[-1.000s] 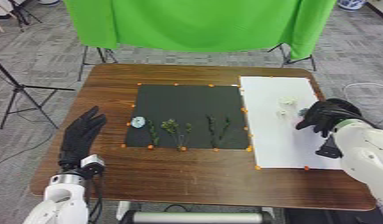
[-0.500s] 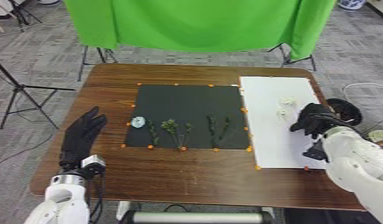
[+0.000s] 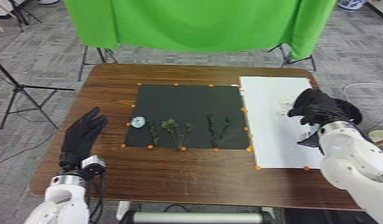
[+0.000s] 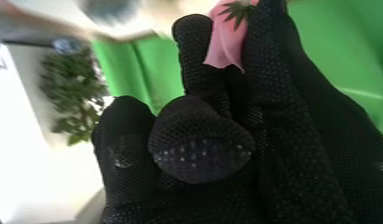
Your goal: Arrange flowers
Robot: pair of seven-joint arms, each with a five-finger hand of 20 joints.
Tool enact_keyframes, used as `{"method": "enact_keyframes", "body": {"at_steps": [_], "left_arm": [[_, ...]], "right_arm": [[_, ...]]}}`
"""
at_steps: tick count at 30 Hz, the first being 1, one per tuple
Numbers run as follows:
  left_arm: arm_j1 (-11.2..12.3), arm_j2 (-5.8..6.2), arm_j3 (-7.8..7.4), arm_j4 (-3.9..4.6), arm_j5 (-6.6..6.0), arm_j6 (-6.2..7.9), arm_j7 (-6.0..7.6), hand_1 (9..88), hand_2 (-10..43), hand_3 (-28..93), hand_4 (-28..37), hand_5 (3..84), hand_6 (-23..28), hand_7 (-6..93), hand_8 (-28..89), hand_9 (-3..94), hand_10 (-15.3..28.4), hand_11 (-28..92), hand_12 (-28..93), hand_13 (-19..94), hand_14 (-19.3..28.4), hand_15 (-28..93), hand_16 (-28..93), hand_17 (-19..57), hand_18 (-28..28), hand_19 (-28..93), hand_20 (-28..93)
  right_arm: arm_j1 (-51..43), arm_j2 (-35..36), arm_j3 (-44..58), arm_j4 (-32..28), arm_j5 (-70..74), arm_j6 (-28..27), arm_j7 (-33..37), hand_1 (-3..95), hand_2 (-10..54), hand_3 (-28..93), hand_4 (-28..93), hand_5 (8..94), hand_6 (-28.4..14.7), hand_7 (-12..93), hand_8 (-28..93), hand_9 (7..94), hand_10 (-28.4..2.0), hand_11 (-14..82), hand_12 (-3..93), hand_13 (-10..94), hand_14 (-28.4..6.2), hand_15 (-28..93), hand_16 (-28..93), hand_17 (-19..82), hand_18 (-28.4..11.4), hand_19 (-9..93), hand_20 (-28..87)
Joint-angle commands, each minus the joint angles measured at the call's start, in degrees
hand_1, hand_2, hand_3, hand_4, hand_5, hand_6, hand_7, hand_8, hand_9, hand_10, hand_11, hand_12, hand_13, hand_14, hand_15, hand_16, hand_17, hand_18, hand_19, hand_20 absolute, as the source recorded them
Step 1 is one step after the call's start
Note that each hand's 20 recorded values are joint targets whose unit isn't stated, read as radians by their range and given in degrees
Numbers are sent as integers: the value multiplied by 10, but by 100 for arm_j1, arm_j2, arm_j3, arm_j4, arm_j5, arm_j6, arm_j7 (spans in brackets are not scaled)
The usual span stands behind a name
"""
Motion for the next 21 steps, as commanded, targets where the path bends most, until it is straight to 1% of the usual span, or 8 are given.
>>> {"method": "enact_keyframes", "body": {"at_steps": [1,4,8,10,11,15,18,21], "left_arm": [[122,130,-148,-2,-22,57,-55,194,-88,732,-283,447,20,121,-70,449,129,162,109,359,145,103,-4,76,96,19,164],[101,168,-172,34,-77,121,-57,194,-89,733,-283,448,20,121,-70,450,128,162,109,358,145,103,-5,76,96,19,165],[70,160,-135,56,-87,120,-59,193,-89,733,-283,447,20,122,-70,450,129,162,109,359,144,103,-5,76,96,19,164],[15,151,-76,80,-64,83,-66,193,-89,732,-283,447,19,122,-70,450,129,162,109,359,144,103,-5,76,96,19,164],[22,139,-64,67,-55,89,-71,193,-88,732,-283,447,19,122,-70,449,128,162,109,359,144,103,-5,76,96,19,164],[-106,174,22,118,-33,37,-61,193,-87,731,-283,447,19,123,-70,450,129,162,109,360,144,104,-5,77,96,19,164],[-137,190,28,115,-61,59,-30,192,-88,731,-283,446,19,122,-70,450,129,162,109,360,144,104,-5,77,96,19,165],[-153,216,17,99,-73,24,6,185,-88,731,-283,446,19,122,-70,450,129,161,109,359,145,103,-5,77,96,19,165]], "right_arm": [[2652,115,-1508,-274,265,40,-397,577,-95,650,-173,807,19,253,82,877,-107,50,346,937,-3,612,278,679,-115,932,570],[3774,-384,-2519,-78,342,16,-527,576,-95,651,-171,808,19,253,78,878,-106,49,345,937,-2,611,279,678,-113,932,572],[4536,-1406,-3380,310,385,-41,-738,575,-95,652,-173,808,20,255,75,877,-104,49,346,937,-1,610,282,678,-112,932,573],[4759,-1902,-3717,538,424,-84,-816,575,-95,653,-174,809,21,255,72,877,-105,48,345,937,-1,610,283,678,-112,932,573],[4859,-2162,-3864,672,433,-158,-870,575,-95,652,-174,809,21,255,71,877,-105,47,344,937,-1,610,283,678,-112,932,573],[5062,-2893,-4241,1048,386,-371,-1013,575,-95,652,-175,808,20,256,66,876,-104,46,344,937,-1,609,284,678,-112,932,574],[5195,-3250,-4521,1315,435,-467,-1104,575,-95,652,-175,808,21,256,63,875,-104,45,343,937,-1,609,285,677,-112,932,574],[5267,-3532,-4729,1560,485,-580,-1146,574,-95,652,-176,808,21,257,60,875,-103,44,341,937,-1,610,286,677,-111,932,575]]}}
